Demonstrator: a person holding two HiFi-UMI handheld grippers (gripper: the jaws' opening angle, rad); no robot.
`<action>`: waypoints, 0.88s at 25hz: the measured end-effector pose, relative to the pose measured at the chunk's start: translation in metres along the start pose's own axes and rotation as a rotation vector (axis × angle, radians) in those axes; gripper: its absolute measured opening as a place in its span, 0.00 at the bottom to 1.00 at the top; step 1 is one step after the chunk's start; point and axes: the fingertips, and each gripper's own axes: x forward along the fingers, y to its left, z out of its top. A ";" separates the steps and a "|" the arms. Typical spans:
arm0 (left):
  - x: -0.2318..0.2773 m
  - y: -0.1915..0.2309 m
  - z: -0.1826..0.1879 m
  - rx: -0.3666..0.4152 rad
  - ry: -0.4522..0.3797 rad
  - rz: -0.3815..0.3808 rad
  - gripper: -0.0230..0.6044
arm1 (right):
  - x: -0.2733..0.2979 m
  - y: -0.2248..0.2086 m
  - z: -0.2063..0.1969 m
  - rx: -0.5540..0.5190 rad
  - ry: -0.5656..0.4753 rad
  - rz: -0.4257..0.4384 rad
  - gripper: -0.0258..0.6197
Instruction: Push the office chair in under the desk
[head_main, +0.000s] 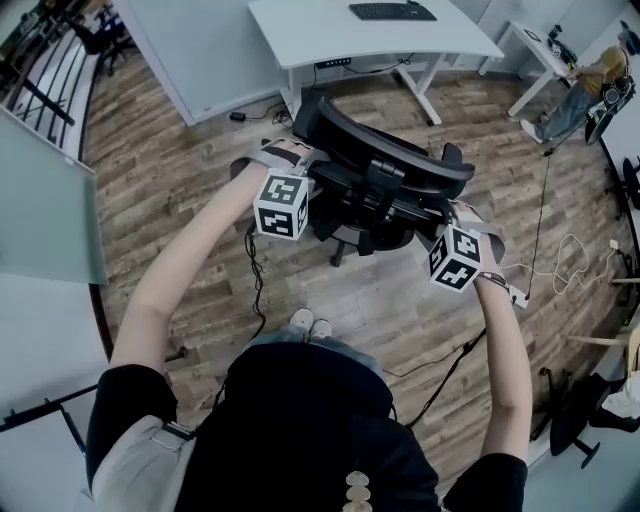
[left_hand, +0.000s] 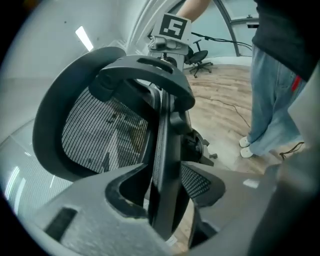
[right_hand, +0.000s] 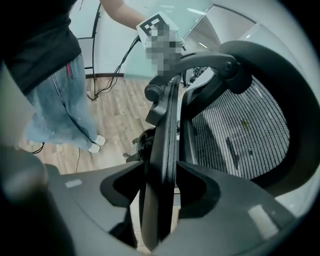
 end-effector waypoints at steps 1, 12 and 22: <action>0.003 0.002 0.000 0.005 0.002 0.000 0.37 | 0.005 0.000 0.000 -0.005 0.007 0.010 0.35; 0.010 -0.005 0.000 0.044 -0.008 -0.071 0.30 | 0.030 0.000 -0.005 -0.037 0.039 0.015 0.22; 0.014 -0.009 -0.002 0.056 0.033 -0.138 0.27 | 0.032 -0.001 -0.005 -0.077 0.041 -0.004 0.18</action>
